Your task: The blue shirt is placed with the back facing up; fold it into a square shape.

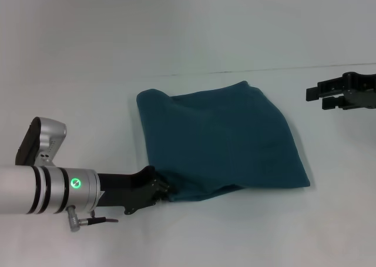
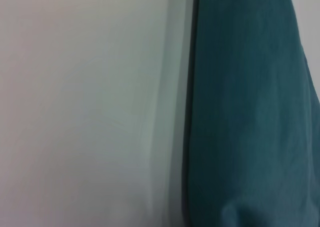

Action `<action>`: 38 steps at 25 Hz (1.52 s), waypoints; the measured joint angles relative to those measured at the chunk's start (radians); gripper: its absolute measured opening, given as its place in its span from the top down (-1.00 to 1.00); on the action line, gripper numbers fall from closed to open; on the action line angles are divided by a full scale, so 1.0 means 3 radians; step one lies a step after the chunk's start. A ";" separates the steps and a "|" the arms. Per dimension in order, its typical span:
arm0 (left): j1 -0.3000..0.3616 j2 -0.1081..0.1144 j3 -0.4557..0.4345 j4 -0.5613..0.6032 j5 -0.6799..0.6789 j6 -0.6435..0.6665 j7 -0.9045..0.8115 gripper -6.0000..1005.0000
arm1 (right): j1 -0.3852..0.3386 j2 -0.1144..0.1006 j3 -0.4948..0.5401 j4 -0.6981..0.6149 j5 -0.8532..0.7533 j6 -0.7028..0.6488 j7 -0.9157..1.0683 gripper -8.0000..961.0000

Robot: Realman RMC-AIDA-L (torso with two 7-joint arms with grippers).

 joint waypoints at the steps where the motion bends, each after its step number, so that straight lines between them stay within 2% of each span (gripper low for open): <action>1: 0.0000 0.0000 0.0002 0.0000 0.0000 0.0002 -0.0001 0.30 | 0.0000 -0.0001 0.0007 0.0002 0.0000 0.0000 -0.0002 -0.25; 8: 0.0030 0.0001 0.0003 0.0036 0.0000 0.0073 0.0006 0.77 | 0.0000 -0.0007 0.0028 0.0003 -0.0003 -0.0003 -0.0007 -0.25; 13: 0.0163 0.0031 -0.0008 0.0179 -0.0001 0.0272 0.0014 0.93 | 0.0000 -0.0009 0.0029 0.0031 -0.0008 -0.0015 -0.0008 -0.25; 23: 0.0563 0.0101 -0.0066 0.0544 0.0013 0.0696 0.0033 0.91 | -0.0005 -0.0018 0.0029 0.0080 -0.0012 -0.0014 -0.0009 -0.25; 30: 0.0621 0.0111 -0.0226 0.0580 0.0139 0.0824 0.0079 0.90 | -0.0005 -0.0015 0.0029 0.0126 -0.0004 -0.0024 -0.0007 -0.25; 38: 0.0644 0.0171 -0.0361 0.0626 0.0288 0.1081 0.0221 0.89 | -0.0013 -0.0018 0.0029 0.0130 0.0000 -0.0013 -0.0014 -0.24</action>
